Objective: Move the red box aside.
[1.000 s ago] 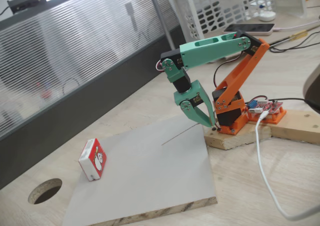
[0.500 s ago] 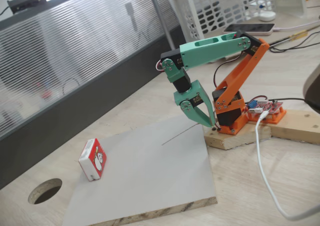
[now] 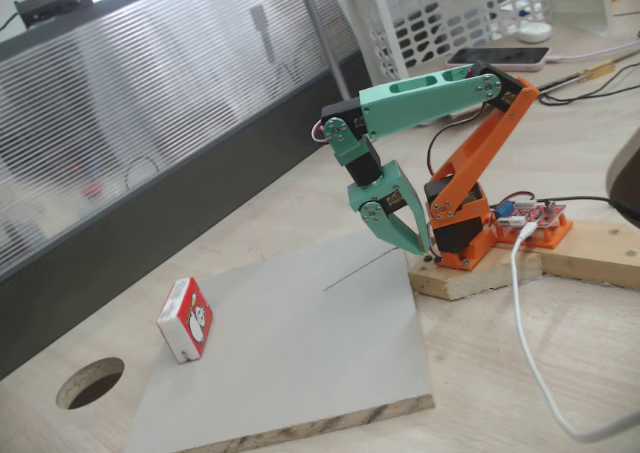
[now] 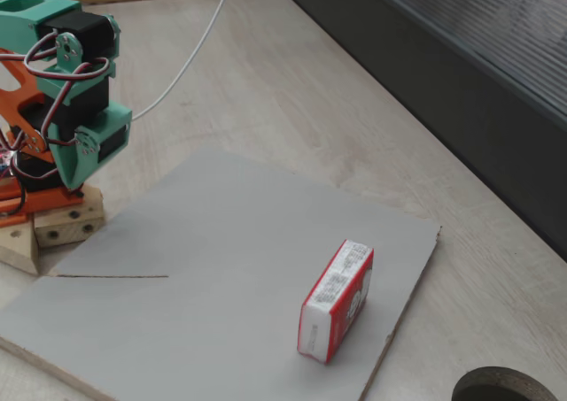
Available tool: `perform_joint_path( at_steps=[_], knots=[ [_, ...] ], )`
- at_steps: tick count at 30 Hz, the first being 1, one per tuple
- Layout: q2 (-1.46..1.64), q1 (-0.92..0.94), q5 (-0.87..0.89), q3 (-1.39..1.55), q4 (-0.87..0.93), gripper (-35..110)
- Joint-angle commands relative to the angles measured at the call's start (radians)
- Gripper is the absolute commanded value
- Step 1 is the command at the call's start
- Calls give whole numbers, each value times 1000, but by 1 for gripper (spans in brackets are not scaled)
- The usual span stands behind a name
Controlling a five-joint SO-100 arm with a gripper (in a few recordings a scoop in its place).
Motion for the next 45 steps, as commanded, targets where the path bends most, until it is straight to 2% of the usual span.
perform_joint_path(
  at_steps=[1, 28, 31, 34, 39, 45],
  knots=[
    [57, -12, 15, -5, 25, 4],
    [57, -11, 18, -57, 5, 4],
    [54, -9, 18, -196, -100, 4],
    [-2, -8, 20, -310, -276, 4],
    [-387, -9, 21, -419, -515, 4],
    [-681, -8, 21, -706, -580, 4]
  ],
)
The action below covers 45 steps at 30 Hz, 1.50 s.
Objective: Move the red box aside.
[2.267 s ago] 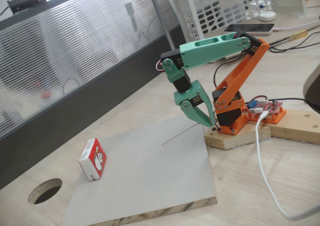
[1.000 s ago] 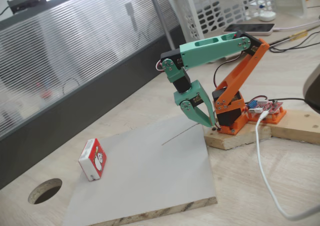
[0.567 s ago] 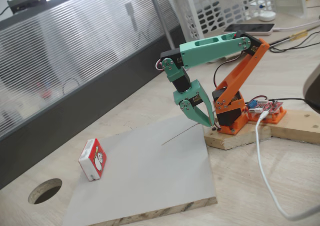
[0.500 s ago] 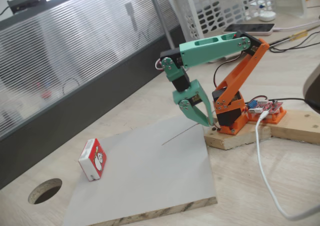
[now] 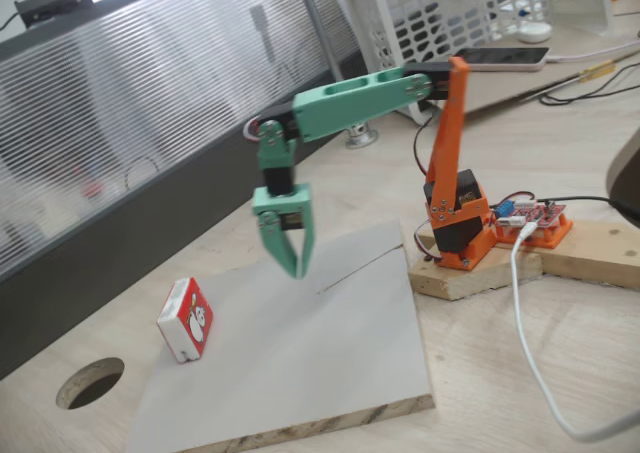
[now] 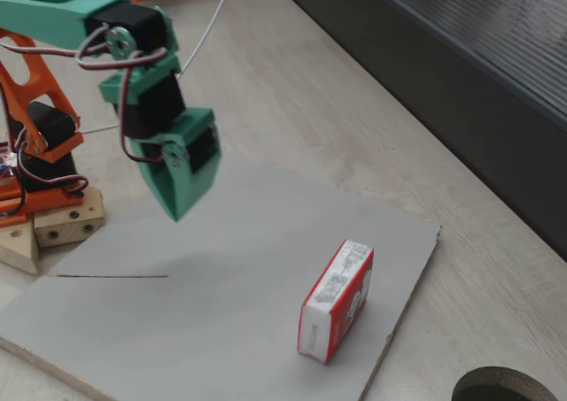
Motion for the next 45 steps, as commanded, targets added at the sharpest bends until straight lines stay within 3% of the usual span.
perform_joint_path(
  at_steps=[1, 12, 33, 37, 45],
  knots=[
    [-160, -8, 20, -196, -20, 4],
    [-589, 48, 20, -670, -8, 4],
    [-911, 48, 20, -1068, -32, 4],
    [-971, 48, 20, -1186, -175, 4],
    [-1017, 37, 18, -1266, -750, 4]
  ],
)
